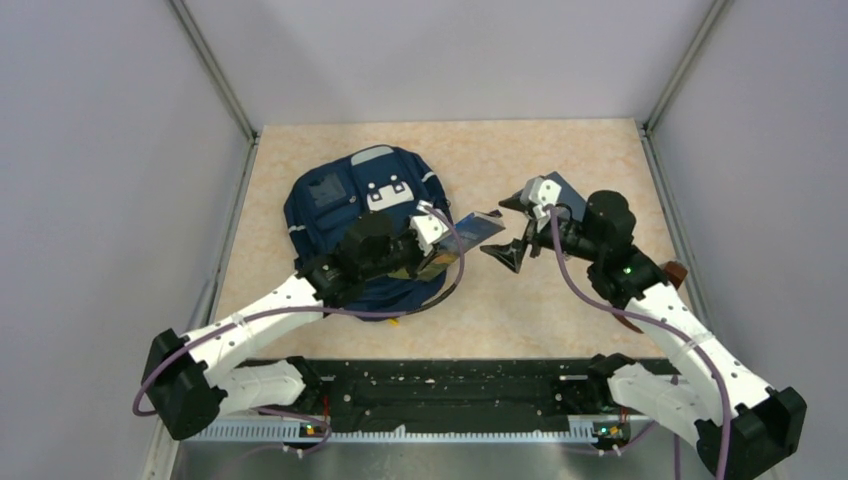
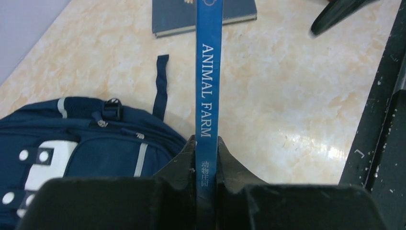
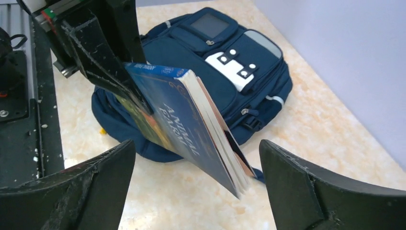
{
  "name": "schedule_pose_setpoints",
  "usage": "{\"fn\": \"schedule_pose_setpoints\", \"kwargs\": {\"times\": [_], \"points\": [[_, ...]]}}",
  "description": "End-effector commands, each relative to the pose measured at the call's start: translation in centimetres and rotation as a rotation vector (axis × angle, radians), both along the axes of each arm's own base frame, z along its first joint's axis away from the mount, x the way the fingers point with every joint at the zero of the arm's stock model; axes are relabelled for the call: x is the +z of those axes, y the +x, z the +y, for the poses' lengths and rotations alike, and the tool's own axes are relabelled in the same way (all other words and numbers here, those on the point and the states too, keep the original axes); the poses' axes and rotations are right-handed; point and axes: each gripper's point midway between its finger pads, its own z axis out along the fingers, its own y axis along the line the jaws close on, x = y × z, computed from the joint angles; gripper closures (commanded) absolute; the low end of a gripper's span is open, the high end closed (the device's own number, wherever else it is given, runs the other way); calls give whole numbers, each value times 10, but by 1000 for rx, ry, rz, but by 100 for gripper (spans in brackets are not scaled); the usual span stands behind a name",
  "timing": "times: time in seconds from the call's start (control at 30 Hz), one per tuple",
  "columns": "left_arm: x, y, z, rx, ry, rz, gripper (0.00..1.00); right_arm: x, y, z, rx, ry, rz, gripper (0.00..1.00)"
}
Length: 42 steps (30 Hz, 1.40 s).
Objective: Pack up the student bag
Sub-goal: Pick up the book from the center of the board.
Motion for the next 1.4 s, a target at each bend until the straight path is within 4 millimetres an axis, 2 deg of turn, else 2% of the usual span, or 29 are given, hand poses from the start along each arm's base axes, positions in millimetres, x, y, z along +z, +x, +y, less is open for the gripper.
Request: {"fn": "schedule_pose_setpoints", "kwargs": {"times": [0.0,0.17,0.27,0.47,0.53,0.73,0.8,0.83,0.87,0.9,0.93,0.97,1.0,1.1,1.2,1.3,1.37], "points": [[54,-12,12,-55,-73,-106,100,51,-10,-5,-15,73,-118,1],[60,-40,16,-158,-40,-48,100,54,-31,6,118,91,-130,1],[63,-53,17,-209,-32,-13,100,56,-38,15,167,90,-133,1],[67,-66,17,-262,-46,16,100,51,-55,44,320,71,-79,2],[68,-68,16,-274,-46,21,100,46,-61,54,365,66,-51,7],[82,-67,15,-257,-93,-5,100,27,-69,63,416,23,104,58],[86,-60,17,-216,-120,-28,100,25,-66,61,383,19,123,90],[86,-56,19,-186,-127,-39,100,27,-59,60,332,24,127,100],[86,-50,21,-149,-132,-53,95,29,-40,54,197,34,135,100],[85,-39,27,-76,-132,-68,79,34,-22,46,64,54,138,100],[81,-30,33,-14,-124,-75,58,38,-1,33,-90,70,138,100],[77,-20,39,51,-112,-86,46,43,17,18,-240,91,136,100],[73,-10,46,114,-96,-95,39,47,33,1,-367,105,132,100],[52,5,56,201,-27,-102,32,55,56,-36,-554,171,180,100],[21,7,52,189,32,-46,32,51,70,-64,-667,231,235,100],[-7,9,45,193,67,37,37,43,76,-81,-771,236,246,100],[-19,17,45,231,100,67,40,39,77,-87,-803,242,248,100]]}}
